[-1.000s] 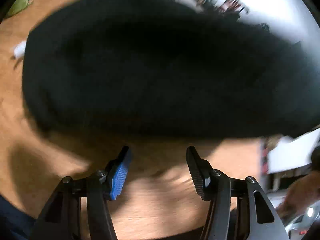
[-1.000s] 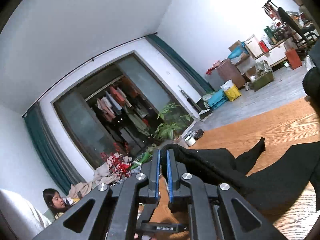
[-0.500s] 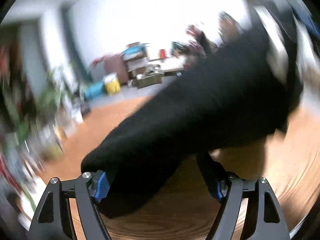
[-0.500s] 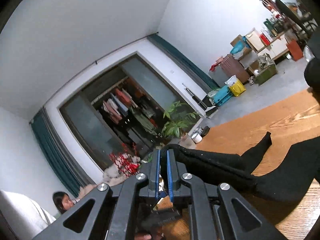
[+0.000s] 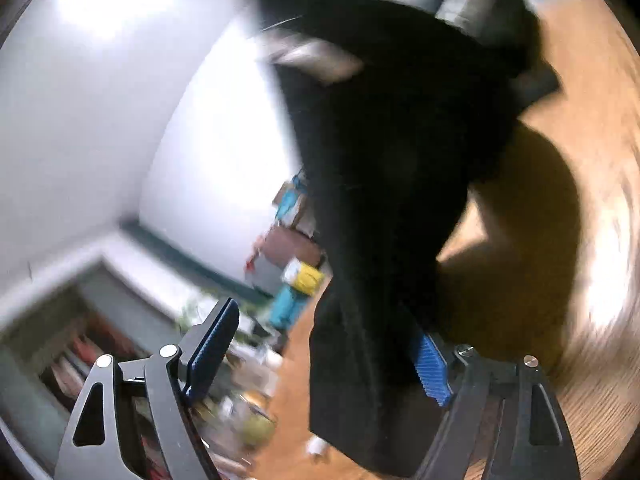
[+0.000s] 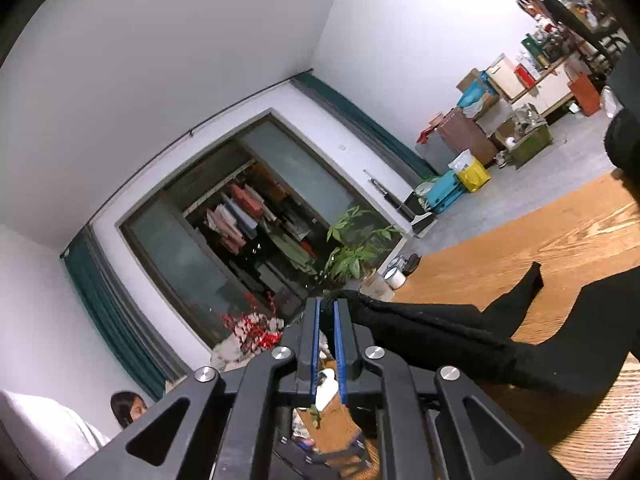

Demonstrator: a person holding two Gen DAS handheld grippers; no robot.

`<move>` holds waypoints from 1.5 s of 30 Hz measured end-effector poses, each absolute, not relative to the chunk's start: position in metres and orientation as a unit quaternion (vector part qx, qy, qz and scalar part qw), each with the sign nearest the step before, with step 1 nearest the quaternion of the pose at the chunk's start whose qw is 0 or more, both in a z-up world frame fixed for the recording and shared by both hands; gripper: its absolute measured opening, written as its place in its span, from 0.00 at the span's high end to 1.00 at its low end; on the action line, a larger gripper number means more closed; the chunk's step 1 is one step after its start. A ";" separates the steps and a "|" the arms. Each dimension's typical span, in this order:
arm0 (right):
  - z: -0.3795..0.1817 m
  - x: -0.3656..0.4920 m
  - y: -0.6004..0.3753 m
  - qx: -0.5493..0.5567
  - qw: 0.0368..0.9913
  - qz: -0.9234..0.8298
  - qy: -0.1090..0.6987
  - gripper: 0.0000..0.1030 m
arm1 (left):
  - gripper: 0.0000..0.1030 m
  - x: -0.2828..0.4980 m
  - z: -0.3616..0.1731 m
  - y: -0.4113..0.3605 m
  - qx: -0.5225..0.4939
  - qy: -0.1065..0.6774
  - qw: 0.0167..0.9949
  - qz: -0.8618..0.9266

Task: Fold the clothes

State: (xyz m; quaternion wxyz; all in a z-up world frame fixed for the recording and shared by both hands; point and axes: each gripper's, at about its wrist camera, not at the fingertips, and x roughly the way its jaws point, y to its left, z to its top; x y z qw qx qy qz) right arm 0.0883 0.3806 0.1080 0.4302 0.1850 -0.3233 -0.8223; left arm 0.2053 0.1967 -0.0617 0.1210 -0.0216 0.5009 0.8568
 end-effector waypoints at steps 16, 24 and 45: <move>0.096 0.085 0.406 0.162 0.411 -0.819 -0.365 0.89 | 0.94 0.177 0.057 0.180 -0.263 0.248 0.357 0.861; 0.122 0.121 0.449 -0.002 0.507 -0.759 -0.409 0.88 | 0.94 0.179 0.228 0.130 -0.210 0.076 0.493 0.841; -0.006 0.032 0.420 0.435 0.178 -0.791 -0.391 0.28 | 0.31 -0.013 -0.018 0.079 -0.561 -0.059 0.245 0.788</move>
